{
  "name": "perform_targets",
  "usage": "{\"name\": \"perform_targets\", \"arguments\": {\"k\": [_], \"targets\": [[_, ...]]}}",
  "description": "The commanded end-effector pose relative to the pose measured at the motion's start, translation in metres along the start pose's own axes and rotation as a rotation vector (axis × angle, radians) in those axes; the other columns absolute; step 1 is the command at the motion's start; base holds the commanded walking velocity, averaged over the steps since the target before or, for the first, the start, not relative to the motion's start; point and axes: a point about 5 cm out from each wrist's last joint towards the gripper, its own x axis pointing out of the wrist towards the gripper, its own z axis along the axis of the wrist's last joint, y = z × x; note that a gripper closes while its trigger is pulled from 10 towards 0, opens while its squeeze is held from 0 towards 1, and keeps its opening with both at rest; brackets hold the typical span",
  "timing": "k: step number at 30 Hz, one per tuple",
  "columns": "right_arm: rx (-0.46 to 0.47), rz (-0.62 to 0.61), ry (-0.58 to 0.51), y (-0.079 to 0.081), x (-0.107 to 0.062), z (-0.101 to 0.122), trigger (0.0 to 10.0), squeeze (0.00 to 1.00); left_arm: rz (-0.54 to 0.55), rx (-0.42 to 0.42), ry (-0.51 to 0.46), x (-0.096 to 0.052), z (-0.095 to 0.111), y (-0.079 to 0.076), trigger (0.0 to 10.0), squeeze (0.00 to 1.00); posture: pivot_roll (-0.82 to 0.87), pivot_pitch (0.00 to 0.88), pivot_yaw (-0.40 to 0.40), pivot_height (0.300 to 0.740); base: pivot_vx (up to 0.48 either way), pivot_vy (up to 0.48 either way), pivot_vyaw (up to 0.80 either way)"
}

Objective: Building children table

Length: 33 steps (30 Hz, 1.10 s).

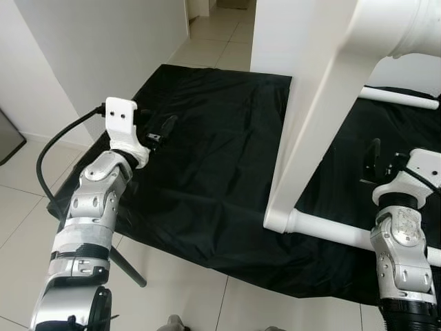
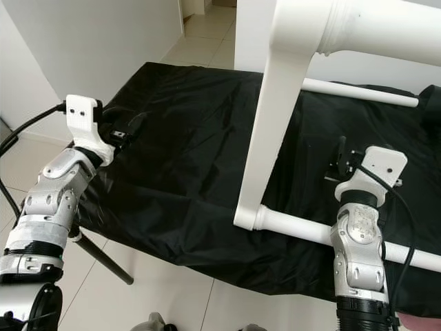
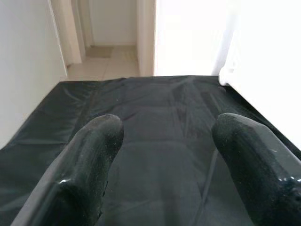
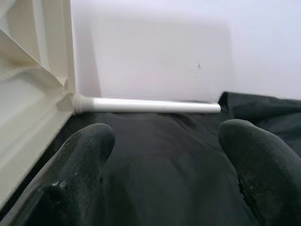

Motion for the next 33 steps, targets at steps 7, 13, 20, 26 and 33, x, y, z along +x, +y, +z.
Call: {"name": "perform_targets", "arguments": {"k": [7, 13, 20, 26, 33], "targets": [[0.001, 0.012, 0.078, 0.006, -0.029, -0.020, 10.0, 0.00, 0.187, 0.015, 0.013, -0.037, -0.026, 0.001, 10.0, 0.00, -0.07, 0.039, 0.024, 0.740, 0.000, 0.000, 0.00], [-0.005, 0.078, 0.134, 0.021, -0.049, -0.031, 10.0, 0.00, 0.204, -0.025, 0.028, -0.059, -0.041, -0.009, 10.0, 0.00, -0.05, 0.047, 0.006, 0.740, 0.000, 0.000, 0.00], [0.026, 0.166, 0.168, 0.037, -0.061, -0.035, 10.0, 0.00, 0.088, -0.018, 0.043, -0.070, -0.046, -0.025, 10.0, 0.00, -0.04, 0.051, -0.014, 0.740, 0.000, 0.000, 0.00], [0.092, 0.278, 0.249, 0.051, -0.077, -0.044, 10.0, 0.00, -0.118, 0.010, 0.100, -0.082, -0.057, -0.055, 10.0, 0.00, -0.02, 0.051, -0.030, 0.740, 0.000, 0.000, 0.00], [0.122, 0.365, 0.306, 0.062, -0.086, -0.048, 10.0, 0.00, -0.284, 0.011, 0.146, -0.085, -0.063, -0.082, 10.0, 0.00, -0.02, 0.053, -0.040, 0.740, 0.000, 0.000, 0.00]]}}
